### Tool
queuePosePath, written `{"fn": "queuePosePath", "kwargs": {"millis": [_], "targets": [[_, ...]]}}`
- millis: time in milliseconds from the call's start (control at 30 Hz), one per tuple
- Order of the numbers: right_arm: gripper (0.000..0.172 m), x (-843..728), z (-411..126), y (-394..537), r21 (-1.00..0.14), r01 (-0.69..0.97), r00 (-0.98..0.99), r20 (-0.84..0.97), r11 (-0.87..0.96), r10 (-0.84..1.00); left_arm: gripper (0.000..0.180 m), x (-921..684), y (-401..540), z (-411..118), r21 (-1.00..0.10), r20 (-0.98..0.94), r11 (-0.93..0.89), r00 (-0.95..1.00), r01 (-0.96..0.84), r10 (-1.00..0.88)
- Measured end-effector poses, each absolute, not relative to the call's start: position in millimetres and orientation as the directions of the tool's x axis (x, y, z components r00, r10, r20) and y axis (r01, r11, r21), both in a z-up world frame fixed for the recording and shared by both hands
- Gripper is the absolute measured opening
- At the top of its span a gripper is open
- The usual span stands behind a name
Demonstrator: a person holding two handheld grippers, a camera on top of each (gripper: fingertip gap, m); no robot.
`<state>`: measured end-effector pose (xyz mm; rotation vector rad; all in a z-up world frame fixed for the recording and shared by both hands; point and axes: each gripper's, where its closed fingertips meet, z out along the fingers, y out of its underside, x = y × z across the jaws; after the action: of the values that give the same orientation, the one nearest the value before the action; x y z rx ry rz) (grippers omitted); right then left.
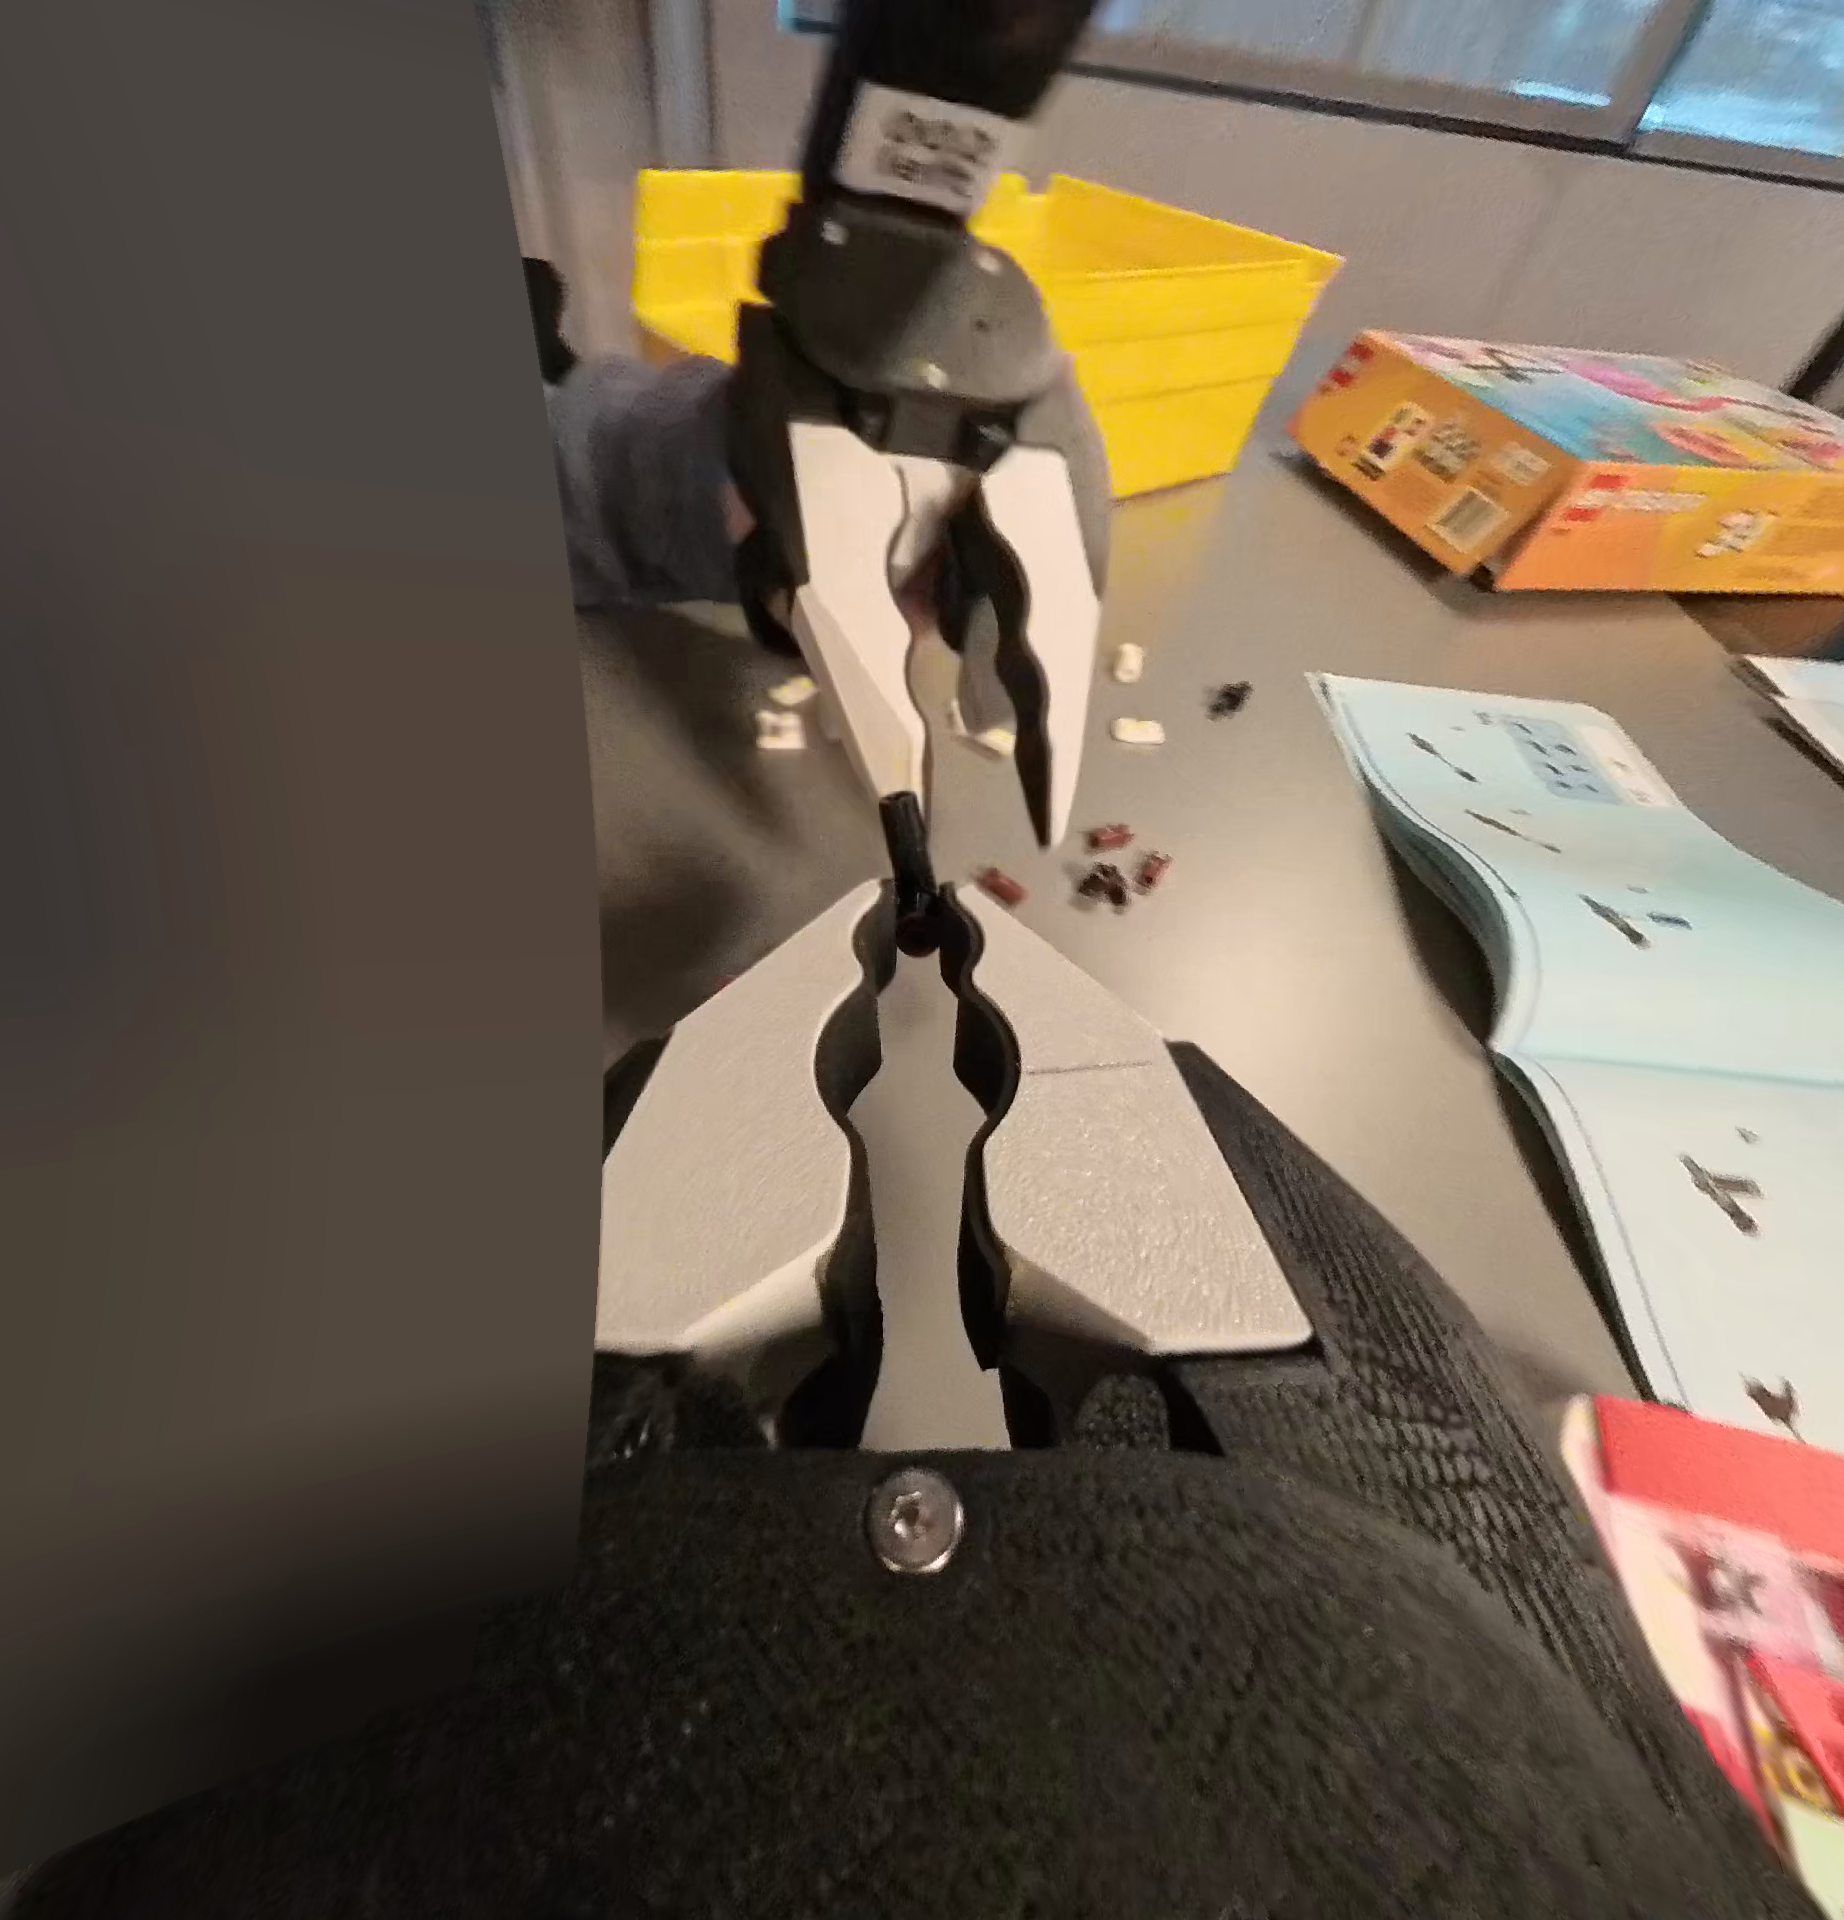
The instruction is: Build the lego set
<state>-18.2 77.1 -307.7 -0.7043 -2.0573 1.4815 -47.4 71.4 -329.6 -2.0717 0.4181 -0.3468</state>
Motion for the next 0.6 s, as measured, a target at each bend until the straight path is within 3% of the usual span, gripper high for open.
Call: {"fn": "queuePosePath", "kwargs": {"millis": [33,233,600], "targets": [[0.006,-22.1,-308.8,83.1,-0.956,0.131,-0.716,0.091,0.262,0.692,0.03,-62.1,71.0,-331.8,-0.848,0.015,-0.497,0.929,-0.184,-0.37],[0.006,-31.5,-308.6,96.9,-0.962,0.188,-0.658,0.025,0.197,0.752,0.021,-98.3,71.0,-348.4,-0.741,-0.113,-0.628,0.966,-0.239,-0.234],[0.006,-37.9,-313.0,104.7,-0.954,0.242,-0.61,-0.009,0.176,0.792,0.009,-98.1,79.6,-359.3,-0.704,0.031,-0.71,0.999,0.003,-0.028]]}}
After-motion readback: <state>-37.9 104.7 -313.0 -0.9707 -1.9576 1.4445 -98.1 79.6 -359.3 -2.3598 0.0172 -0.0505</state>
